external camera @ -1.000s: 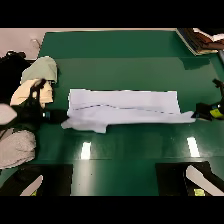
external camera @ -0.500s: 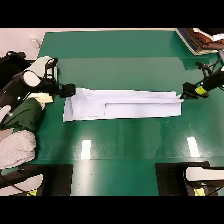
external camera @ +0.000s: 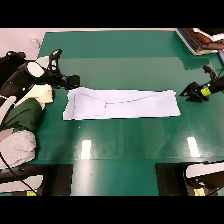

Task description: Fold the shirts.

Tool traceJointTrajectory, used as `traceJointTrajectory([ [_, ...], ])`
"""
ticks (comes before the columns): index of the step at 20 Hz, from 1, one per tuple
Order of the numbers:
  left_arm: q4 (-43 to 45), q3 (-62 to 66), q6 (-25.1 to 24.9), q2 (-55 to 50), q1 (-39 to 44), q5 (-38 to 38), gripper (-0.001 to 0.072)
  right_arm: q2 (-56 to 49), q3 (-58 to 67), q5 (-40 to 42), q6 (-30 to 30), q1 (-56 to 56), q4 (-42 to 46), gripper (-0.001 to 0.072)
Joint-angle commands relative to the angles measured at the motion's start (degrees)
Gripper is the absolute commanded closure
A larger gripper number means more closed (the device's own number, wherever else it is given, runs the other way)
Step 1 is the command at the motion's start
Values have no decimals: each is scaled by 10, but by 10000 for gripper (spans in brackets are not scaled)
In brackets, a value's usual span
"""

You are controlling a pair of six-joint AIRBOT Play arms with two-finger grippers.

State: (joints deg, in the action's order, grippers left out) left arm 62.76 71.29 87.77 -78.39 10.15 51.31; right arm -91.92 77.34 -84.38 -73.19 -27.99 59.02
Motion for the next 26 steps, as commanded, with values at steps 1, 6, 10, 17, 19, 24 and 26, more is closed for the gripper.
traceJointTrajectory([
  [1,-15,5,-3,-8,44,-5,682,-23,-63,4,24,-47,-29,139],
  [6,-31,8,3,-60,126,-38,682,-48,-116,79,54,-12,-117,233],
  [10,-44,59,3,-122,165,-38,682,-44,-80,70,54,51,-120,700],
  [17,-52,184,3,-247,204,-38,682,67,76,12,16,134,-180,696],
  [19,-73,213,3,-281,211,-27,682,94,123,15,3,175,-190,696],
  [24,-88,225,3,-303,212,-38,683,105,224,11,-40,275,-189,696],
  [26,-88,225,3,-303,212,-38,683,105,244,24,-45,305,-189,697],
])
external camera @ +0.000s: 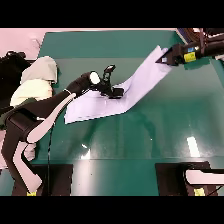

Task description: Fold the shirts.

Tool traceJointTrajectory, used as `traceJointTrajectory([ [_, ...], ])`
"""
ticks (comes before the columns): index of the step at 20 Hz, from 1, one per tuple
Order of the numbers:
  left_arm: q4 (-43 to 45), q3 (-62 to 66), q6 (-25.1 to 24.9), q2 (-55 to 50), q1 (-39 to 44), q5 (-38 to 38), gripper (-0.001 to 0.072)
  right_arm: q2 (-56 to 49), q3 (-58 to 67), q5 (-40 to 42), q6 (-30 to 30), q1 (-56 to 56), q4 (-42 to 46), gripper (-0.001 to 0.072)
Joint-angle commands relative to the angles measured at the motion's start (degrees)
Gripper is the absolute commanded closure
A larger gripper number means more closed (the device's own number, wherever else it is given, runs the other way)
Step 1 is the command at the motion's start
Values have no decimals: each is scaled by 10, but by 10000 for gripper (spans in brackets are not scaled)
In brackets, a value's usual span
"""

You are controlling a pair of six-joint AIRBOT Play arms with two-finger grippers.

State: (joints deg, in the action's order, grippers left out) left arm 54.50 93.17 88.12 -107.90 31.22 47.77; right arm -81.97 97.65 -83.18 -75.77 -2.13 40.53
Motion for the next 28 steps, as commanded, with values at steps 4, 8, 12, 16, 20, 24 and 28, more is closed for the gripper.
traceJointTrajectory([
  [4,-5,18,0,-8,-18,29,683,3,46,37,-26,95,-5,696],
  [8,32,79,-1,32,-90,76,683,-19,47,71,-26,173,-5,696],
  [12,127,123,-1,140,-189,115,683,-74,49,188,-19,304,-6,695],
  [16,169,126,-1,243,-268,136,682,-163,57,333,54,408,-84,430],
  [20,175,126,-8,282,-284,149,682,-224,149,181,59,398,-74,402],
  [24,167,125,-8,281,-280,179,682,-173,85,89,24,319,86,405],
  [28,167,125,-17,280,-258,177,682,-92,-122,116,-9,178,147,334],
])
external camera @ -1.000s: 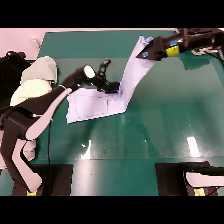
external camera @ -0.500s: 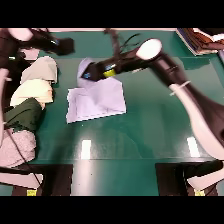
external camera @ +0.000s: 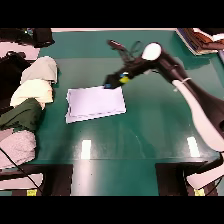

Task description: Fold the shirts.

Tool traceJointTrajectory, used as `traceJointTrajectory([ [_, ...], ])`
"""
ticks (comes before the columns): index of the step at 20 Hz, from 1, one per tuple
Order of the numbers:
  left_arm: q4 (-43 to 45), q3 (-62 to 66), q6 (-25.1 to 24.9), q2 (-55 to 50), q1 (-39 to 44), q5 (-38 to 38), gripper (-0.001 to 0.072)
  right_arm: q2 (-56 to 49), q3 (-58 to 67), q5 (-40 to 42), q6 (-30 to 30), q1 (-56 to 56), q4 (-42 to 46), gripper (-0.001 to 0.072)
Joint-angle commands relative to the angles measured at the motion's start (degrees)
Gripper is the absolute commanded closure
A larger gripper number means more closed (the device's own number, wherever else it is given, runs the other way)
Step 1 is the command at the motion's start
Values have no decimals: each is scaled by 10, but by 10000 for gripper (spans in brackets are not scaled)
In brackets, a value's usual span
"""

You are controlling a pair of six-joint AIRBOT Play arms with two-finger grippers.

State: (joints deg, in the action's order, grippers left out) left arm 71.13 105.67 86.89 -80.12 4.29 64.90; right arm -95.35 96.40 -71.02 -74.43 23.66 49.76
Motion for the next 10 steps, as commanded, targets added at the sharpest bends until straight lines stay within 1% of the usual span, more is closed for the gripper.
traceJointTrajectory([
  [1,0,0,-4,0,16,3,682,47,-153,5,-32,-113,45,136],
  [2,1,-1,-5,-1,19,0,682,45,-188,11,-41,-142,25,77],
  [5,-5,-9,-4,-9,22,3,682,7,-249,20,-37,-183,-78,91],
  [6,-8,-9,-4,-13,22,7,682,-12,-252,25,-23,-178,-109,138],
  [7,-9,-9,-4,-16,22,10,682,-26,-252,37,-15,-170,-136,160],
  [9,-18,-10,-4,-19,22,11,682,-49,-248,86,-9,-143,-182,160],
  [10,-21,-10,-4,-19,21,11,682,-65,-231,103,-8,-127,-188,160],
])
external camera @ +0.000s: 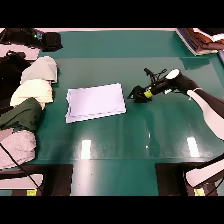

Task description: Fold the shirts.

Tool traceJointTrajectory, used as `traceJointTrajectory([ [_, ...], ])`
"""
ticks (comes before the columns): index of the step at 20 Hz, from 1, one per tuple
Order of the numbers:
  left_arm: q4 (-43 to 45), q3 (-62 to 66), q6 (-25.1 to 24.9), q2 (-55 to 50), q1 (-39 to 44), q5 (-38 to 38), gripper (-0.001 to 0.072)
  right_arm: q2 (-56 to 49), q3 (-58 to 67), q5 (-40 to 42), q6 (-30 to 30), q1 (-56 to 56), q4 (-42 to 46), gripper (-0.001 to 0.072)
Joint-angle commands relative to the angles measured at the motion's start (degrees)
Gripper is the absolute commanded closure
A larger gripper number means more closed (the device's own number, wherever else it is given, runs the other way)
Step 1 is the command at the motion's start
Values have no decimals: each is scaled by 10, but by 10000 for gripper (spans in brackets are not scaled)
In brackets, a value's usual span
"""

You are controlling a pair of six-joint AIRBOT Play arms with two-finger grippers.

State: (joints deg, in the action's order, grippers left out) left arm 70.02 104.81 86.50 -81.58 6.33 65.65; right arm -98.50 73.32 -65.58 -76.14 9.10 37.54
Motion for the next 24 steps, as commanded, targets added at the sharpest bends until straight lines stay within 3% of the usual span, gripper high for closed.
traceJointTrajectory([
  [1,-13,-1,-1,-4,1,4,682,-51,24,52,9,36,-65,160],
  [4,-15,-1,0,-4,1,7,682,-110,115,55,3,87,-66,160],
  [5,-17,-1,0,-4,1,10,682,-127,141,58,1,101,-65,215],
  [6,-21,-1,0,-4,1,10,682,-143,165,63,1,114,-64,362],
  [7,-26,-1,0,-4,1,10,682,-156,186,66,1,124,-63,447],
  [9,-46,-1,0,-4,1,10,682,-172,219,65,1,133,-59,696],
  [13,-59,-1,-16,-4,22,12,683,-118,226,55,-2,83,-10,696],
  [16,-55,-1,-18,-4,56,2,683,-36,226,1,-75,-5,160,696],
  [19,-55,-1,-29,-4,86,-6,683,60,192,-31,-105,-117,271,696],
  [24,-57,-1,-29,-4,116,-25,683,206,54,4,-106,-356,291,696],
])
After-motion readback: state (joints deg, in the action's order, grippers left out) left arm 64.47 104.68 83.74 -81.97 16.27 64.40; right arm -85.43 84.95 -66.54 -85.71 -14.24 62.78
